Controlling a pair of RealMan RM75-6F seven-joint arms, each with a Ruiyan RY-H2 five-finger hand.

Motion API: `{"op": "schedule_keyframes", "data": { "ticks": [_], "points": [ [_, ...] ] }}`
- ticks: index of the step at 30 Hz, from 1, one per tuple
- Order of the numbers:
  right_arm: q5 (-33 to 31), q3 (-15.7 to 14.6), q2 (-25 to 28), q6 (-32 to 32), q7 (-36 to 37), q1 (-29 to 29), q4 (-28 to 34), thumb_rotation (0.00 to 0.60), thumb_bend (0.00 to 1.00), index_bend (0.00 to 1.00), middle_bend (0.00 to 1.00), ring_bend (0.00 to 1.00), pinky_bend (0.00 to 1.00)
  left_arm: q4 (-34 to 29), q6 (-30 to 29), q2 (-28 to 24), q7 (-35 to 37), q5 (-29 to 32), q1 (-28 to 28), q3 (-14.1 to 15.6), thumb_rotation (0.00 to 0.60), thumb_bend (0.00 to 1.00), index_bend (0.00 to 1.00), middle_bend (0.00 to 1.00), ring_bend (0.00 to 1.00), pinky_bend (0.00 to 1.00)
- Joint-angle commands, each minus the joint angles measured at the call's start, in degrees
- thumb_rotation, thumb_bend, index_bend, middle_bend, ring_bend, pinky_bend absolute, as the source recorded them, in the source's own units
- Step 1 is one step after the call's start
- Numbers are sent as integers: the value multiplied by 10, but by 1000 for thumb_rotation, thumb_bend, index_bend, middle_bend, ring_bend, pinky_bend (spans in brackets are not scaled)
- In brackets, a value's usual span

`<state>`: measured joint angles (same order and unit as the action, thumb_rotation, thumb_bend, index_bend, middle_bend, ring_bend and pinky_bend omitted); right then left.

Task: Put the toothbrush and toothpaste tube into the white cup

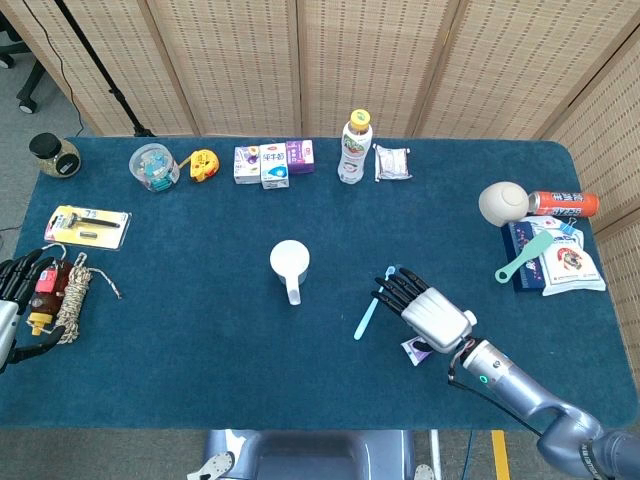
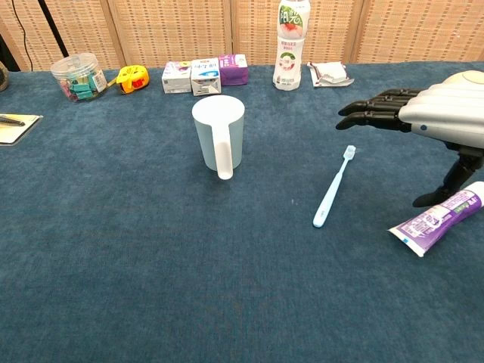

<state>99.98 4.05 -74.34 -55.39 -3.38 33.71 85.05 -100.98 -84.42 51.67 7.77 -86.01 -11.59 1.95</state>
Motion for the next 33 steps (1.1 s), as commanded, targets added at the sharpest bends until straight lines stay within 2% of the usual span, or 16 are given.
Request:
{"op": "schedule_keyframes", "data": {
  "ticks": [1,3,6,11,20,24,33],
  "points": [
    [-73,30,-36,51,18,27,-17,600,0,60,0,0,0,5,1,3,3,-9,3,0,600,244,0,0,0,0],
    [-144,54,-43,118,25,53,-17,600,0,63,0,0,0,6,7,3,3,-12,2,-1,600,244,0,0,0,0],
    [-222,77,-47,160,26,71,-15,600,0,74,0,0,0,5,10,3,4,-17,3,-2,600,245,0,0,0,0],
    [-297,104,-99,125,4,79,-54,600,0,72,0,0,0,5,15,5,4,-20,4,-5,600,244,0,0,0,0],
    [-368,132,-196,81,-48,110,-141,600,0,77,0,0,0,4,26,5,2,-24,4,-9,600,244,0,0,0,0],
    [-388,141,-224,75,-57,121,-168,600,0,77,0,0,0,4,29,5,1,-24,4,-10,600,244,0,0,0,0],
    [-425,152,-289,81,-86,156,-277,600,0,69,0,0,0,6,41,4,5,-19,3,-15,600,244,0,0,0,0]
  ]
}}
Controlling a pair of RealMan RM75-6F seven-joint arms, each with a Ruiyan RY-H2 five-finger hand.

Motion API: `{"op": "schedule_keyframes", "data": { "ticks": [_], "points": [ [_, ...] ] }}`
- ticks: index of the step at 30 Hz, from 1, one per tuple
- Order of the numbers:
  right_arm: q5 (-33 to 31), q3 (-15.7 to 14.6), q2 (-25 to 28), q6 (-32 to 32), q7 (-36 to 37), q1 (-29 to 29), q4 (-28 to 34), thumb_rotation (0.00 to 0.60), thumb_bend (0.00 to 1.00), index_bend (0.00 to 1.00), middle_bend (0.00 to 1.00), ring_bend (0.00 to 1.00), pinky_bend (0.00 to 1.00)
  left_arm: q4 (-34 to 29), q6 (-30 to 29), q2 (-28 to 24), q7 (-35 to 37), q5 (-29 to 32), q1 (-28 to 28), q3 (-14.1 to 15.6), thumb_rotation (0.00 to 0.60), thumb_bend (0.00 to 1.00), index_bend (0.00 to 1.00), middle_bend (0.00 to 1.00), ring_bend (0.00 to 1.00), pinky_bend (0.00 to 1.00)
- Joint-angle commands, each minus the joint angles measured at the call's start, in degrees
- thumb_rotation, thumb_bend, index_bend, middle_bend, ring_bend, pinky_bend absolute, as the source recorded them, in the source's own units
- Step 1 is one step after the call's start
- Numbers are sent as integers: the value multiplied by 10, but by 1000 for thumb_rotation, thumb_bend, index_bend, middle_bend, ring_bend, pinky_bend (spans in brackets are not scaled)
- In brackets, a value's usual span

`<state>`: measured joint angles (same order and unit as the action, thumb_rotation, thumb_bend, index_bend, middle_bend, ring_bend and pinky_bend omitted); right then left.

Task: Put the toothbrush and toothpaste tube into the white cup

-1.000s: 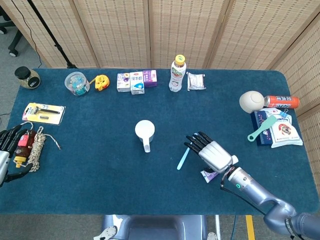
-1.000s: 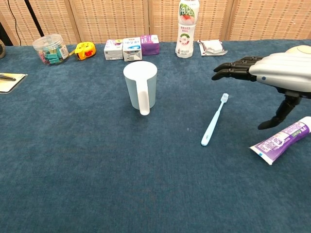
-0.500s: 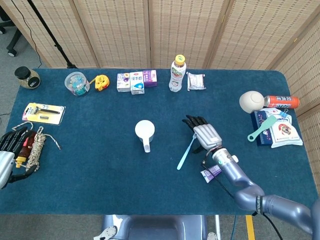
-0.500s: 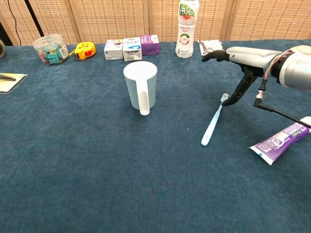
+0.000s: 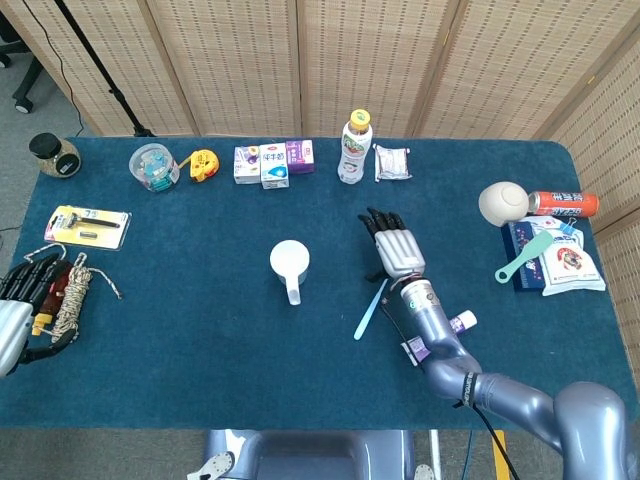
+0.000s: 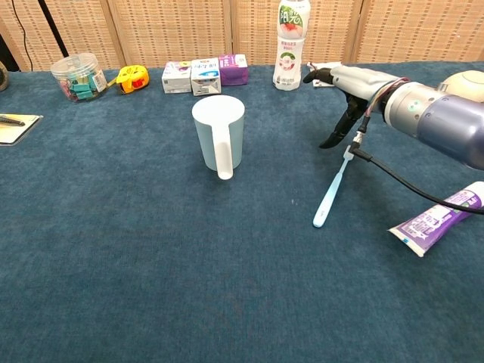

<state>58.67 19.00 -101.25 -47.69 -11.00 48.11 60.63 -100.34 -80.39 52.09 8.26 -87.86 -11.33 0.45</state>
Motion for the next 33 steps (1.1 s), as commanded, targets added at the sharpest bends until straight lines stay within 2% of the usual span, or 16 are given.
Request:
{"op": "schedule_keyframes", "data": {
  "ticks": [1,9,19,33],
  "points": [
    [-14,3,-25,6,-9,14,-43,600,0,69,0,0,0,0,1,0,0,-2,0,0,600,244,0,0,0,0],
    [-13,-1,-47,17,4,19,-99,600,0,68,0,0,0,-1,4,0,1,-4,1,-2,600,244,0,0,0,0],
    [5,-16,-52,19,21,8,-121,600,0,68,0,0,0,-1,9,-1,4,-6,1,-3,600,244,0,0,0,0],
    [70,-68,-5,-32,28,-44,-131,600,0,64,0,0,0,-4,10,0,-1,-16,4,0,600,244,0,0,0,0]
  ]
}}
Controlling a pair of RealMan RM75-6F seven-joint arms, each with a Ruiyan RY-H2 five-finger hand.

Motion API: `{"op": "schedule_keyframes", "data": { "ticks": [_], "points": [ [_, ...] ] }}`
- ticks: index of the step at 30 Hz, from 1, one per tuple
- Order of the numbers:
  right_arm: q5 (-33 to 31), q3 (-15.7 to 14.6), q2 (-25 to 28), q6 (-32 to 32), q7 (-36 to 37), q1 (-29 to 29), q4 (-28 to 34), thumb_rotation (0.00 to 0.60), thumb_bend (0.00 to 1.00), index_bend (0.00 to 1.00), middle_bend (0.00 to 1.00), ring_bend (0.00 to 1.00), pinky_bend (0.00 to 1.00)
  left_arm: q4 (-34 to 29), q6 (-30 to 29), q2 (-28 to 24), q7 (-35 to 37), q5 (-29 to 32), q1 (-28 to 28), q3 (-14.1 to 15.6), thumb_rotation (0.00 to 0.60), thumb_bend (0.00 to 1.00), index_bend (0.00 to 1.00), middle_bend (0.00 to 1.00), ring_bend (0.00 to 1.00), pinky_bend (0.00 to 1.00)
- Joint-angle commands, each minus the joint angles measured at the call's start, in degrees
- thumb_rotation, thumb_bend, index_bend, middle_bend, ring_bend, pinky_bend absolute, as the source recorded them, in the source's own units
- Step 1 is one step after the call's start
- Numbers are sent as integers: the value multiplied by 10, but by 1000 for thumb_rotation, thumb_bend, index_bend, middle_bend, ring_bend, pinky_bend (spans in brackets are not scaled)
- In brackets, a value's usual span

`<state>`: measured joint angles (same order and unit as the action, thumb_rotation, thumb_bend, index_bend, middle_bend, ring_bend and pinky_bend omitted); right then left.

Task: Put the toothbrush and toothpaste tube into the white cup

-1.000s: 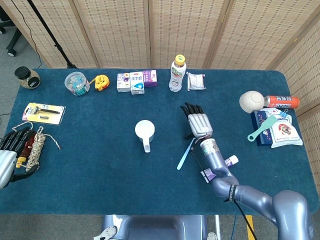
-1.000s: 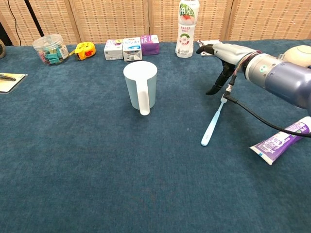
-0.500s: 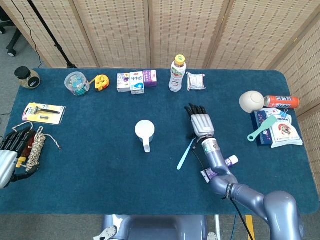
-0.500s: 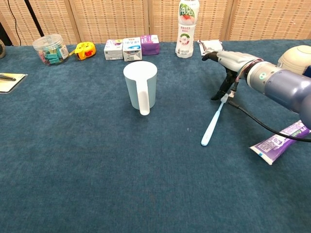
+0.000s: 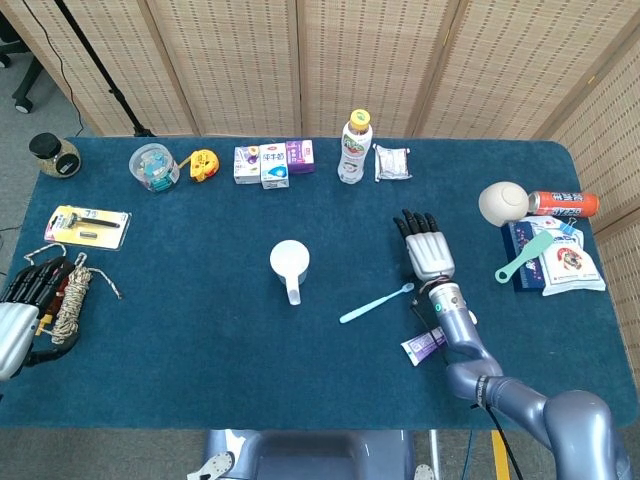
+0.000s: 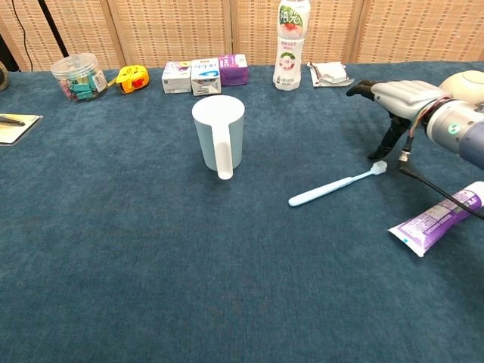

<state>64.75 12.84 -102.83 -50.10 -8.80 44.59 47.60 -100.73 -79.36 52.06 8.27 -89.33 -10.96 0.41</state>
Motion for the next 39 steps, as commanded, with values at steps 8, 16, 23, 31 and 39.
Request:
{"op": "schedule_keyframes", "data": {
  "ticks": [8,16,23,31,39],
  "points": [
    [49,-12,100,-36,70,-42,109,600,0,70,0,0,0,0,-5,0,-1,-11,3,3,600,245,0,0,0,0],
    [62,-28,242,9,67,-51,314,600,0,201,0,0,0,-1,-3,0,-1,-16,3,3,600,245,0,0,0,0],
    [51,-41,239,31,33,-41,348,600,29,281,0,0,0,-2,-6,0,-2,-24,6,6,600,244,0,0,0,0],
    [39,-45,202,40,7,-27,336,600,148,319,9,0,0,0,-3,0,0,-21,5,6,600,245,0,0,0,0],
    [30,-38,160,41,-9,-10,306,600,240,380,44,0,0,1,2,-1,2,-15,3,3,600,244,0,0,0,0]
  ]
}}
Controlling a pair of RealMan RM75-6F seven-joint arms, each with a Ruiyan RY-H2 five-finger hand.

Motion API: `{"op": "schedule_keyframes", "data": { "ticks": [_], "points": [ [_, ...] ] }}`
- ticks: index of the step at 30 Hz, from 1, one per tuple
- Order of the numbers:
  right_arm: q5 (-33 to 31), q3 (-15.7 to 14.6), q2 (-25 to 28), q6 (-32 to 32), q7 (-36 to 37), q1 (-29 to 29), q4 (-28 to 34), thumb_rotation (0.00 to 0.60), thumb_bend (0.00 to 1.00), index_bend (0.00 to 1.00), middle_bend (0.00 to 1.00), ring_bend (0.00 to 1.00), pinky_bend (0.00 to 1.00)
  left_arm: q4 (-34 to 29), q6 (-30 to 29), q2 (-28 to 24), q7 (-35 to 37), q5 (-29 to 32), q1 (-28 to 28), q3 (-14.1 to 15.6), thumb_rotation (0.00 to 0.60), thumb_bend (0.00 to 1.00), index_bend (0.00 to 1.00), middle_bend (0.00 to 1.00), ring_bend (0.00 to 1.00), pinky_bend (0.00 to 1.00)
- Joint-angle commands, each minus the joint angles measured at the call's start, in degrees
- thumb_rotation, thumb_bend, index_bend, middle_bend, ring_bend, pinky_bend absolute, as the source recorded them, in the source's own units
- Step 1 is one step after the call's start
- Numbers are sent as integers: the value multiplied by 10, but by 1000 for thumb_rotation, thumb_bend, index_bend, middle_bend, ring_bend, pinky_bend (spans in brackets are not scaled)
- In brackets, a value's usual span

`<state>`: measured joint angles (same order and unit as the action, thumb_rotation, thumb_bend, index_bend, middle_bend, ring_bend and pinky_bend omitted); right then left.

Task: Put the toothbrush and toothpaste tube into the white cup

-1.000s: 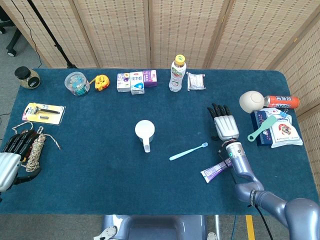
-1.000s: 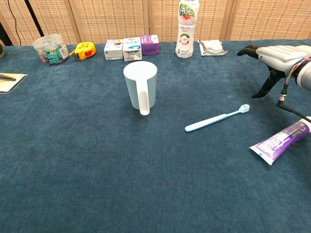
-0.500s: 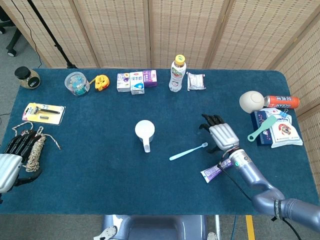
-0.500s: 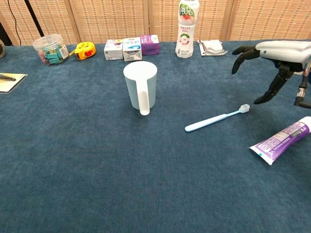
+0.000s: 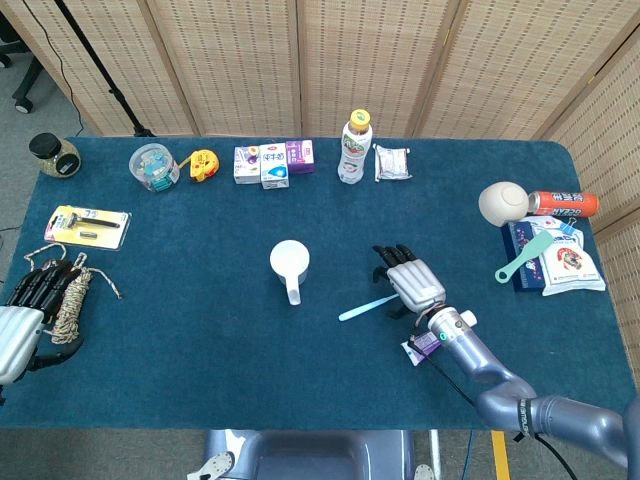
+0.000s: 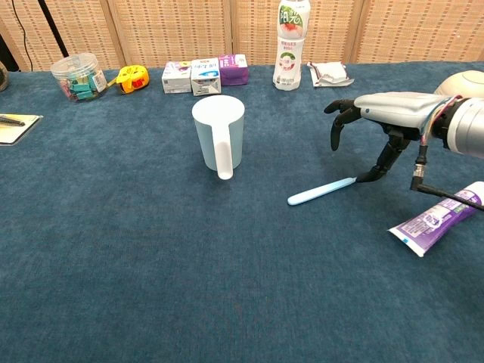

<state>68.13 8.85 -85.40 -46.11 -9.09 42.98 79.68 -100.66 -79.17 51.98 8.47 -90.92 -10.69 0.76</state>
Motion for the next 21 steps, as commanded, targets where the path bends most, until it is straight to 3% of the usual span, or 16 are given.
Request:
{"op": "schedule_keyframes", "data": {
  "ticks": [1,9,21],
  "points": [
    [-7,3,-21,3,-7,8,-23,600,248,381,46,0,0,1,0,0,1,0,0,0,600,245,0,0,0,0],
    [-29,-2,-56,22,-18,18,-77,600,293,396,56,0,0,2,3,-1,3,0,-1,0,600,244,0,0,0,0],
    [-37,-4,-55,32,-21,22,-53,600,300,414,63,0,0,-1,6,2,-7,1,-2,0,600,245,0,0,0,0]
  ]
}}
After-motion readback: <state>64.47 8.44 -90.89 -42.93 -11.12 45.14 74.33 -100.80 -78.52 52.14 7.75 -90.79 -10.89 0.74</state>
